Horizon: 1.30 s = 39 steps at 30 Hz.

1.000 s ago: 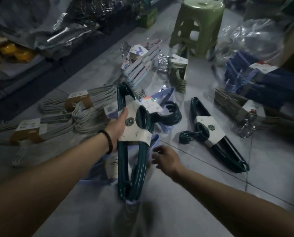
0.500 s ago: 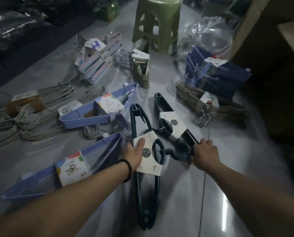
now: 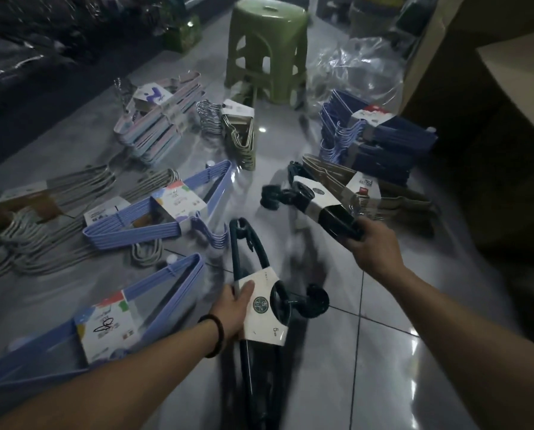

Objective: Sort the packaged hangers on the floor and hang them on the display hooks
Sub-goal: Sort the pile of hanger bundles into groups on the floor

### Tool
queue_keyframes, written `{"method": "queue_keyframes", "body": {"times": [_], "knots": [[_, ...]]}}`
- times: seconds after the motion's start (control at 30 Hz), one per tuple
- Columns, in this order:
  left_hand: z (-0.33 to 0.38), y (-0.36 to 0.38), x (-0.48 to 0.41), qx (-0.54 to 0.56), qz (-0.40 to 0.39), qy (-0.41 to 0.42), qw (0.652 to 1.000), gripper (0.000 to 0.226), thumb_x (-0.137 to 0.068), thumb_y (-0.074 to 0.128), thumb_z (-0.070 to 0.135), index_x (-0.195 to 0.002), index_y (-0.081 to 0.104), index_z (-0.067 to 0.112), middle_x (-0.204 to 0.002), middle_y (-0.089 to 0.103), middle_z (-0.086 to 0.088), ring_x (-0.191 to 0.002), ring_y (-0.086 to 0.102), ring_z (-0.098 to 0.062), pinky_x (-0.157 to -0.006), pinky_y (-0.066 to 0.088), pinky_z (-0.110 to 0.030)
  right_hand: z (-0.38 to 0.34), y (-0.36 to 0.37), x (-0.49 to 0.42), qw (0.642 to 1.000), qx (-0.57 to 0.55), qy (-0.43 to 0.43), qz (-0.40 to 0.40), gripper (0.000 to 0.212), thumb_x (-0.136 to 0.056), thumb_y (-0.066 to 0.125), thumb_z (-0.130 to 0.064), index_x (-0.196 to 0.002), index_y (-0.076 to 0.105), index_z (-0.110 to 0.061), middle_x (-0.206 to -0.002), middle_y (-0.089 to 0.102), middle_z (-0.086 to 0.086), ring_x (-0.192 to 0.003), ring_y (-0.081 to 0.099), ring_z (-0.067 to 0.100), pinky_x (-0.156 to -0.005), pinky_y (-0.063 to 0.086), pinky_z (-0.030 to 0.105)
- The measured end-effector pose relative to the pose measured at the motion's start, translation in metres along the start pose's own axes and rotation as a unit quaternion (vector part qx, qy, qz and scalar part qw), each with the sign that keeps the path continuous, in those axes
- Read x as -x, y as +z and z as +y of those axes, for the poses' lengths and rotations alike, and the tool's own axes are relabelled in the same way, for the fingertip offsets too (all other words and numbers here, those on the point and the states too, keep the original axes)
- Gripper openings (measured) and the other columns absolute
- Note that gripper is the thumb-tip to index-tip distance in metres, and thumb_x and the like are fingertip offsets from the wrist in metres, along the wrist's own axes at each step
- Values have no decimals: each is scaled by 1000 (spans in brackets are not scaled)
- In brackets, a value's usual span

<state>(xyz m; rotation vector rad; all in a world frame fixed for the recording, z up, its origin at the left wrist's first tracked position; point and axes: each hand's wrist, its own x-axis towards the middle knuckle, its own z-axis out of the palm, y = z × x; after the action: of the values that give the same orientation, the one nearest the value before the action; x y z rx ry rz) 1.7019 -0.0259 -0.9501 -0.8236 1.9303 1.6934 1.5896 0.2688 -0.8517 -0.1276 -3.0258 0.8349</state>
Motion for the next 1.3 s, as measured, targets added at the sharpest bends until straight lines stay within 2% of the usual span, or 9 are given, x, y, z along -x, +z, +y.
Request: {"method": "queue_keyframes", "body": {"times": [0.17,0.27,0.47,0.57,0.73,0.9,1.07,1.2,1.3], "knots": [[33,5,3,-110,-63,-22,992,31,-102,55,44,-117,62,17,-104,75,-6,-91,72,-24,-74,62,-39,-33,-18,13,969,-244,42,-10,19,-90,80,-33,-105,69,-31,-99,68,-4,-83,71,24,-70,65,50],[73,5,-1,-265,-4,69,962,54,-86,52,64,-112,64,19,-105,70,-6,-91,68,-25,-85,60,-43,-50,-16,27,953,-300,29,-9,14,-92,78,-33,-100,68,-34,-101,70,3,-84,72,26,-69,65,48],[211,-23,41,245,-22,202,948,86,-75,65,77,-137,54,18,-127,63,-8,-112,67,-30,-90,61,-47,-66,8,60,985,-161,-44,46,24,-85,80,-43,-100,72,-25,-108,58,-8,-95,56,5,-73,50,18],[224,-46,48,298,-16,195,934,77,-74,81,62,-127,59,11,-117,72,-10,-105,71,-30,-86,62,-44,-81,21,75,980,-197,-21,35,22,-81,86,-38,-91,70,-26,-109,55,-11,-99,53,2,-74,45,15],[203,-63,55,165,100,297,935,60,-72,90,47,-117,58,25,-106,71,0,-91,70,-16,-81,61,-34,-88,38,88,960,-276,-14,-32,33,-75,89,-47,-91,72,-23,-108,63,-4,-97,64,14,-78,61,33],[209,-76,64,47,76,433,897,52,-79,88,27,-122,61,35,-113,72,9,-96,72,-10,-79,62,-29,-83,13,95,844,-485,28,-230,80,-62,92,-59,-123,68,-13,-105,75,19,-89,75,37,-79,60,49],[211,-57,63,-64,87,439,892,32,-86,81,32,-115,69,32,-101,74,10,-84,74,-11,-72,65,-42,-87,-7,91,899,-265,-71,-340,77,-69,93,-36,-135,55,-32,-116,75,3,-102,76,22,-92,62,47],[196,-11,65,-174,79,480,856,27,-91,74,18,-113,72,33,-96,74,13,-78,72,-4,-74,65,-33,-110,15,98,903,-337,18,-267,71,-69,94,-33,-127,55,-32,-105,79,8,-90,79,27,-83,65,50],[187,4,63,-150,8,446,882,34,-89,74,13,-118,74,30,-101,75,13,-84,71,1,-81,62,-23,-108,34,108,888,-407,46,-209,58,-77,89,-19,-126,58,-26,-106,77,9,-92,78,28,-82,65,49]]}}
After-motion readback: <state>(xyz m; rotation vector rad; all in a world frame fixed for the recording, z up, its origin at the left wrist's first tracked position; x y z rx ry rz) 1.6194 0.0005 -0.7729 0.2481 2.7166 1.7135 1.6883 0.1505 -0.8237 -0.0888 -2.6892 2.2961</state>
